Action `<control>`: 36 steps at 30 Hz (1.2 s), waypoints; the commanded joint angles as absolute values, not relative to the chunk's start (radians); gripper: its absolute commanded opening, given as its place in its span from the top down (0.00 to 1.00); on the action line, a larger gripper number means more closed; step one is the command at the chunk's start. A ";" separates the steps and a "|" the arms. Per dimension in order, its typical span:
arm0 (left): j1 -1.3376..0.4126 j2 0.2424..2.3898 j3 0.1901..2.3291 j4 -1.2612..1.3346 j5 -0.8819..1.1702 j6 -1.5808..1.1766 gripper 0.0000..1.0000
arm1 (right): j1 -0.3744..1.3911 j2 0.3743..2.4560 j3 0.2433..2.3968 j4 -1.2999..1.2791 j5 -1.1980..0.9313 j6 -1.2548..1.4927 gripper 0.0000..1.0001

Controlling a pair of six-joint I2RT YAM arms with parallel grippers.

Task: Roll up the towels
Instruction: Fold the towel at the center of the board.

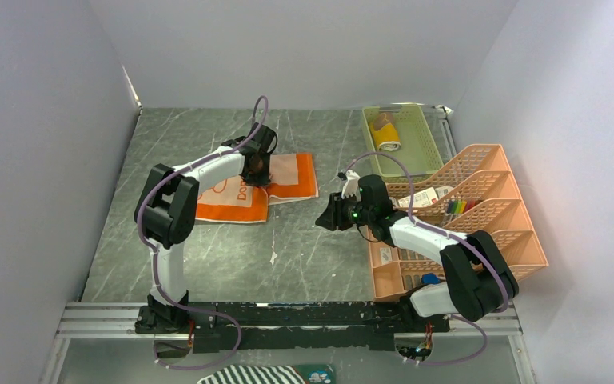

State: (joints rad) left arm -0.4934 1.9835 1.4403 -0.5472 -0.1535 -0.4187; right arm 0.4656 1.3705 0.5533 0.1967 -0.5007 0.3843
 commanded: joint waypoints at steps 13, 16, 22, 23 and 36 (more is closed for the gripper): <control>-0.493 1.992 1.431 -0.504 -0.066 -0.414 0.65 | 0.459 1.362 0.538 0.224 -0.502 0.378 0.68; -0.497 2.000 1.432 -0.508 -0.078 -0.417 0.65 | 0.459 1.361 0.534 0.222 -0.502 0.377 0.68; -0.503 2.019 1.447 -0.527 -0.118 -0.416 0.69 | 0.457 1.361 0.531 0.222 -0.502 0.377 0.68; -0.505 2.022 1.450 -0.531 -0.125 -0.417 0.71 | 0.457 1.361 0.531 0.222 -0.502 0.377 0.68; -0.502 1.998 1.498 -0.572 -0.186 -0.387 0.93 | 0.453 1.358 0.532 0.215 -0.501 0.369 0.68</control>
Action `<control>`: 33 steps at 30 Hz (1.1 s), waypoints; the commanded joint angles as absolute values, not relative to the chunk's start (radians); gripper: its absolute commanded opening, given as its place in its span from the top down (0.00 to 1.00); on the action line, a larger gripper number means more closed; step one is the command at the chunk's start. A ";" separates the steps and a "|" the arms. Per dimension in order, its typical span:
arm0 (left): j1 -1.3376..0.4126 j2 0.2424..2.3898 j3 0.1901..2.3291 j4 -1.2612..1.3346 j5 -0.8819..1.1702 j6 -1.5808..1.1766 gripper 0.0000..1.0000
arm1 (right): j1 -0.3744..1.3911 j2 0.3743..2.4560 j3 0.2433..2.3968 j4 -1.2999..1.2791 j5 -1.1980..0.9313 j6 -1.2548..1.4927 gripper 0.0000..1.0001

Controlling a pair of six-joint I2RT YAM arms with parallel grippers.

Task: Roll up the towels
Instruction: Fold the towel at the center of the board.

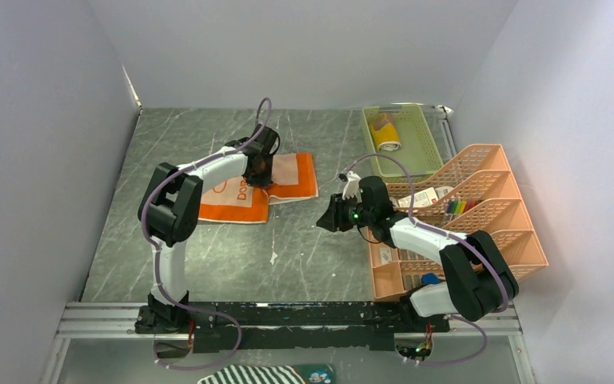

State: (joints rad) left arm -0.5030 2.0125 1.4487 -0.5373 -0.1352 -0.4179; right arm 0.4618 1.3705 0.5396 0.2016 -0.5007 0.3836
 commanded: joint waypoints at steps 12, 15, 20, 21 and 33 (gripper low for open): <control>-0.499 1.976 1.688 -0.658 -0.159 -0.328 0.93 | 0.451 1.345 0.533 0.204 -0.502 0.370 0.68; -0.499 2.003 1.764 -0.687 -0.153 -0.321 0.93 | 0.451 1.335 0.535 0.194 -0.496 0.366 0.68; -0.499 2.056 1.886 -0.733 -0.079 -0.323 0.93 | 0.451 1.323 0.534 0.186 -0.494 0.366 0.68; -0.500 2.066 1.903 -0.742 -0.058 -0.324 0.93 | 0.451 1.322 0.535 0.184 -0.494 0.365 0.68; -0.544 2.165 2.000 -0.815 0.085 -0.302 0.93 | 0.451 1.326 0.534 0.190 -0.499 0.365 0.68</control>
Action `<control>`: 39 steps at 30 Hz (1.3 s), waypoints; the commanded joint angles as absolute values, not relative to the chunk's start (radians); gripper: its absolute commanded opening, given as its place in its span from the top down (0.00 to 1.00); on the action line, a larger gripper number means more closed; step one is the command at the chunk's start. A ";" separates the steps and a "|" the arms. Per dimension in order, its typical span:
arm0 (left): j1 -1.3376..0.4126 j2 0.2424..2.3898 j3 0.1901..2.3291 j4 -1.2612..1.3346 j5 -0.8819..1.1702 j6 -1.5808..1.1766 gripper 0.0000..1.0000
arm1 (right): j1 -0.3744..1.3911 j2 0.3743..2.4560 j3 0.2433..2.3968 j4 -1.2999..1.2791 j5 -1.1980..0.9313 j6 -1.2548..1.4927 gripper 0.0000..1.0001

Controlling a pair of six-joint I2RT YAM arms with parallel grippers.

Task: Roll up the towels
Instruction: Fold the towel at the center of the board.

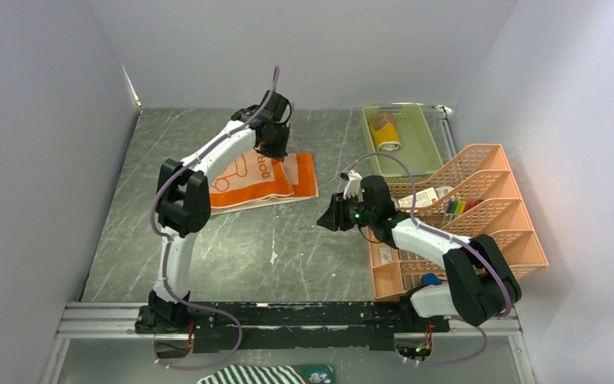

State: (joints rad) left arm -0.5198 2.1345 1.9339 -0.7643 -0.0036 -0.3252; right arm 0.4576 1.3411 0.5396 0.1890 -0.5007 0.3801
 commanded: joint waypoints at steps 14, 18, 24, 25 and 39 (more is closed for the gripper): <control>-0.556 2.263 2.142 -0.865 0.254 -0.342 0.93 | 0.451 1.334 0.526 0.196 -0.497 0.365 0.68; -0.561 2.274 2.159 -0.884 0.261 -0.342 0.93 | 0.451 1.335 0.523 0.198 -0.495 0.365 0.68; -0.561 2.285 2.171 -0.877 0.286 -0.394 0.93 | 0.451 1.339 0.516 0.208 -0.497 0.369 0.68; -0.561 2.289 2.177 -0.874 0.290 -0.398 0.93 | 0.451 1.339 0.515 0.209 -0.498 0.369 0.68; -0.566 2.324 2.201 -0.812 0.375 -0.487 0.93 | 0.451 1.341 0.503 0.221 -0.499 0.374 0.68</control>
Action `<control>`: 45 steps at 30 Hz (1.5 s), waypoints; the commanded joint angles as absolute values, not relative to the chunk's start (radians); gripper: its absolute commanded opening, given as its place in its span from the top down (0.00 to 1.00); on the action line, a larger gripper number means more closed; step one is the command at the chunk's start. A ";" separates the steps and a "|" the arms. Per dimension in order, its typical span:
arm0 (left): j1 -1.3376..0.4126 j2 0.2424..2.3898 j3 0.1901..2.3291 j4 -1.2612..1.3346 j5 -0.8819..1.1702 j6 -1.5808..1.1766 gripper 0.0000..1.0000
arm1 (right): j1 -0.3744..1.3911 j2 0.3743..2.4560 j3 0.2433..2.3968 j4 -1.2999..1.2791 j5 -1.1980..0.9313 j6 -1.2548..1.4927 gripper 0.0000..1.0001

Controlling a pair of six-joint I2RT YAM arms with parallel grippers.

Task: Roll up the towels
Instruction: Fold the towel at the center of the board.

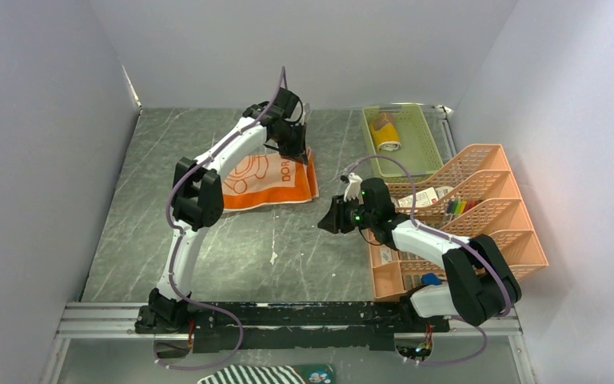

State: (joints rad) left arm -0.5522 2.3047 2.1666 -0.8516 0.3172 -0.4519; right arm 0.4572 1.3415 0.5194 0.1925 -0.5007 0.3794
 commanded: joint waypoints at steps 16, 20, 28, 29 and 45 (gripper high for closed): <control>-0.551 2.307 2.160 -0.803 0.351 -0.465 0.93 | 0.355 1.657 0.847 0.255 -0.395 0.424 0.68; -0.545 2.299 2.142 -0.793 0.358 -0.462 0.93 | 0.354 1.762 0.931 0.243 -0.403 0.400 0.68; -0.528 2.307 2.143 -0.792 0.372 -0.453 0.93 | 0.354 1.883 0.994 0.246 -0.444 0.391 0.68; -0.526 2.308 2.143 -0.790 0.373 -0.452 0.93 | 0.354 1.894 1.009 0.249 -0.449 0.391 0.69; -0.518 2.322 2.146 -0.791 0.381 -0.447 0.93 | 0.355 1.981 1.046 0.285 -0.494 0.411 0.72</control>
